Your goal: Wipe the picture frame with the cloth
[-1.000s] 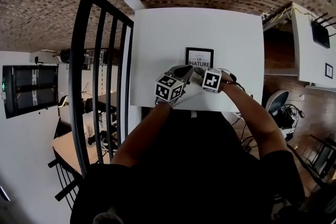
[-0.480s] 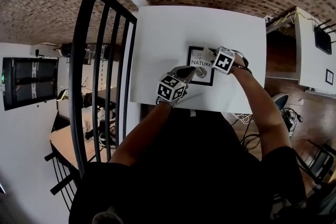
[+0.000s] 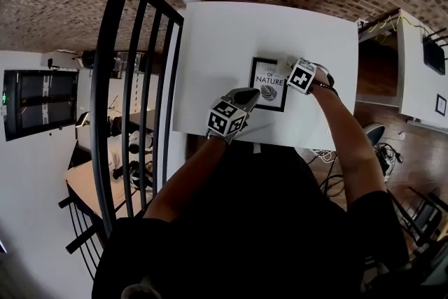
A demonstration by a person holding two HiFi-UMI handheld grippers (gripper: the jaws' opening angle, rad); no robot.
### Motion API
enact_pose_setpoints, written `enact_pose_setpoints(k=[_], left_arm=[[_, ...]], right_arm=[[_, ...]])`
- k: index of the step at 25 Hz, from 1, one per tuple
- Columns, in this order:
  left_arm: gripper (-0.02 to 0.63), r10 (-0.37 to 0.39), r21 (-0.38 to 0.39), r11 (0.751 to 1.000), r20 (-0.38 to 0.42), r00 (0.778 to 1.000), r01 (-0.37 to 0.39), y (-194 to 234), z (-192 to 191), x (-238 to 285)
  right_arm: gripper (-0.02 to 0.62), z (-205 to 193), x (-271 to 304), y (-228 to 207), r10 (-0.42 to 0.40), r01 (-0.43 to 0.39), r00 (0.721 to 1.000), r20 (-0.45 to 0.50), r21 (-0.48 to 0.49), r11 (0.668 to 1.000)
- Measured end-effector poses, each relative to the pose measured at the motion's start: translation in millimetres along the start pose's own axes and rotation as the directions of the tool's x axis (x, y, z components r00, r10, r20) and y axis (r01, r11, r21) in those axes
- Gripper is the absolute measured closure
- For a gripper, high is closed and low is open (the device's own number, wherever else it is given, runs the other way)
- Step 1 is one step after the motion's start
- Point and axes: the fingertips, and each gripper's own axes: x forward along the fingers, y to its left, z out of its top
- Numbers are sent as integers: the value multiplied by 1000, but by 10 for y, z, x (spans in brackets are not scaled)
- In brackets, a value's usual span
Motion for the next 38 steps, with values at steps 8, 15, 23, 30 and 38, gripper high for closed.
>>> enact_pose_setpoints(k=[8, 15, 23, 30, 38], left_arm=[[604, -18, 12, 1000, -7, 1000, 18, -25, -30, 42], [604, -33, 19, 999, -6, 999, 33, -60, -41, 18], [604, -54, 52, 997, 28, 998, 52, -66, 19, -49], [604, -53, 128, 991, 119, 992, 37, -135, 411, -257], [604, -123, 228, 972, 309, 943, 53, -467, 1218, -779]], right_arm=[[434, -140, 45, 759, 161, -164, 986, -38, -69, 984], [433, -221, -19, 1376, 242, -258, 964, -106, -171, 951], [433, -398, -122, 1575, 295, -300, 951, -94, -49, 953], [433, 363, -1086, 982, 59, -202, 852, 520, 223, 954], [433, 867, -2724, 834, -217, -73, 481, 849, 286, 955]])
